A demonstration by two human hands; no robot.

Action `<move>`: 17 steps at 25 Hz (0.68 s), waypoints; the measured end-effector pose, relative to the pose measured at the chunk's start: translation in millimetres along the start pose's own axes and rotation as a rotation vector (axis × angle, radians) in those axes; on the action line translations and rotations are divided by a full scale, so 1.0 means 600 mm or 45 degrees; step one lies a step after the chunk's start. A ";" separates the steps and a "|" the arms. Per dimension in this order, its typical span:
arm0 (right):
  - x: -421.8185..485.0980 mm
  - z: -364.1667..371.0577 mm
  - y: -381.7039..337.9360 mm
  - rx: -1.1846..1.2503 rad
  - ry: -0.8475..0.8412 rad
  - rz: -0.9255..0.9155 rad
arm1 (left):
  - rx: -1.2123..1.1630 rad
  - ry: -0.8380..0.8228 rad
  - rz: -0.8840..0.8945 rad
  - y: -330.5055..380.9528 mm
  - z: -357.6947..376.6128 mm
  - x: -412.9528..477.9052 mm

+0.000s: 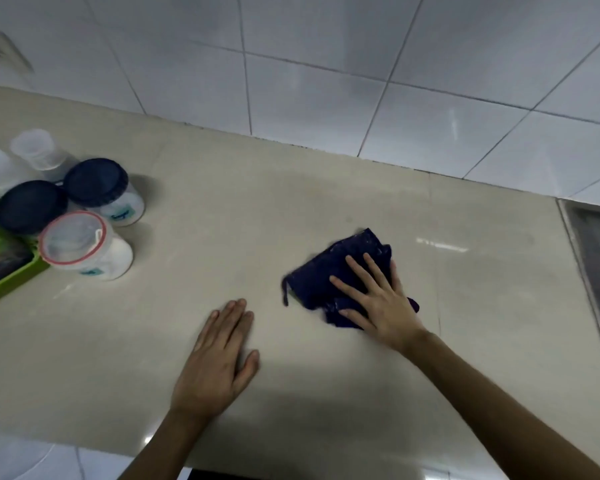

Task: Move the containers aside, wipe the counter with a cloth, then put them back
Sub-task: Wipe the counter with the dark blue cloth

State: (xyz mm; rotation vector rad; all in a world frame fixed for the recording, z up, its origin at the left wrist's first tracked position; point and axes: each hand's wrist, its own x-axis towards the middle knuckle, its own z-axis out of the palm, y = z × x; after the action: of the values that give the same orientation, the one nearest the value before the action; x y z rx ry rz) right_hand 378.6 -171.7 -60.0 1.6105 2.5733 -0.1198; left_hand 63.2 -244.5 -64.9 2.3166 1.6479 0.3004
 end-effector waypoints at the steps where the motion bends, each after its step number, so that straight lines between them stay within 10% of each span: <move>1: 0.010 0.011 -0.031 0.006 0.041 0.086 | 0.001 -0.009 0.004 -0.001 0.001 0.001; 17: 0.009 0.015 -0.146 0.389 0.312 0.192 | 0.088 -0.038 -0.015 0.005 -0.001 -0.004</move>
State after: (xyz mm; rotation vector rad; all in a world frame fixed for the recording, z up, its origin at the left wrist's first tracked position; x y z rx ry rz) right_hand 298.0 -206.3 -68.8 2.0375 2.7031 -0.3378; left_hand 64.8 -247.3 -63.6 2.3489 1.6824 0.2089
